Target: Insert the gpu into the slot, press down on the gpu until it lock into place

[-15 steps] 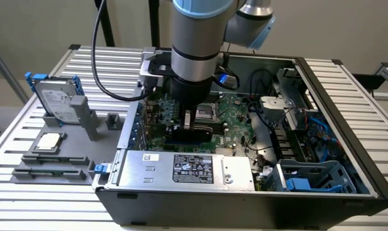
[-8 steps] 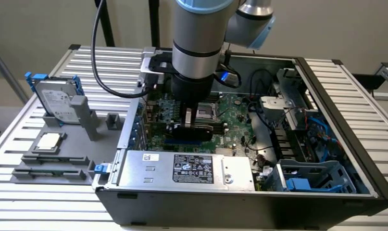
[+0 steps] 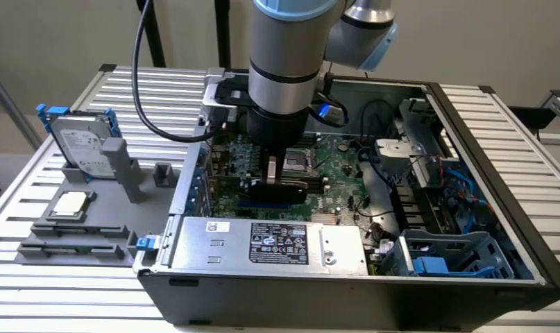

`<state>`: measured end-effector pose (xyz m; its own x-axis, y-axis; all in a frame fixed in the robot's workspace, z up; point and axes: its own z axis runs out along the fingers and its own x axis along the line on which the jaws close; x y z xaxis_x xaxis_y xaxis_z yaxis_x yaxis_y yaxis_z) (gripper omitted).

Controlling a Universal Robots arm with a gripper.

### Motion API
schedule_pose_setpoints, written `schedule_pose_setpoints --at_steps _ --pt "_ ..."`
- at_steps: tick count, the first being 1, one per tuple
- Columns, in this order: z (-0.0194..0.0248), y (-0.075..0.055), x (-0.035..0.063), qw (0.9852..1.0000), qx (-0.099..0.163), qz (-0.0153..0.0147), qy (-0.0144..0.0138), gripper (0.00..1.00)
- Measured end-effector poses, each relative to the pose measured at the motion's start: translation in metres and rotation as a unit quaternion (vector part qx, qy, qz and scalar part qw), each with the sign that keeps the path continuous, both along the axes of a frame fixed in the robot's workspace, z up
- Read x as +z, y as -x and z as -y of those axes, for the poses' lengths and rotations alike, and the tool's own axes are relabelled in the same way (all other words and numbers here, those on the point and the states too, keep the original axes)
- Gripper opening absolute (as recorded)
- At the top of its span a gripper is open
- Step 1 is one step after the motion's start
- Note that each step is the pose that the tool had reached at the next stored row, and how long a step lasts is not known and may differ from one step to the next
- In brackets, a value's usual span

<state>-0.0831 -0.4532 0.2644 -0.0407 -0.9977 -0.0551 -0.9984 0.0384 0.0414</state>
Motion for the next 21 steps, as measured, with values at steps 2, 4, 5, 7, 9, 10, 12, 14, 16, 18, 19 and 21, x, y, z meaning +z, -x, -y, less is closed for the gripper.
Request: schedule_pose_setpoints --at_steps 2,4,5,7,9,10,12,14,16,18,19,21 --pt "0.0 0.0 -0.0004 1.0 0.001 -0.0001 0.0 0.26" --pt "0.0 0.0001 -0.001 1.0 0.001 -0.0002 0.0 0.26" --pt "0.0 0.0001 -0.0013 1.0 0.002 -0.0003 0.0 0.26" --pt "0.0 0.0 -0.0018 1.0 0.003 -0.0004 0.0 0.26" --pt "0.0 -0.0002 -0.0022 1.0 0.003 -0.0006 0.0001 0.26" --pt "-0.0001 -0.0003 -0.0024 1.0 0.004 -0.0007 0.0 0.26" --pt "-0.0002 -0.0006 -0.0026 1.0 0.004 -0.001 0.0 0.26" --pt "-0.0005 -0.0007 -0.0029 1.0 0.004 -0.0012 -0.0001 0.26" --pt "-0.0007 -0.0007 -0.003 1.0 0.004 -0.0017 0.0 0.26" --pt "-0.0007 -0.0007 -0.0032 1.0 0.004 -0.0023 0.0001 0.26" --pt "-0.0008 -0.0007 -0.0036 1.0 0.004 -0.0026 0.0 0.26" --pt "-0.0008 -0.0009 -0.0044 1.0 0.004 -0.003 -0.0001 0.26"
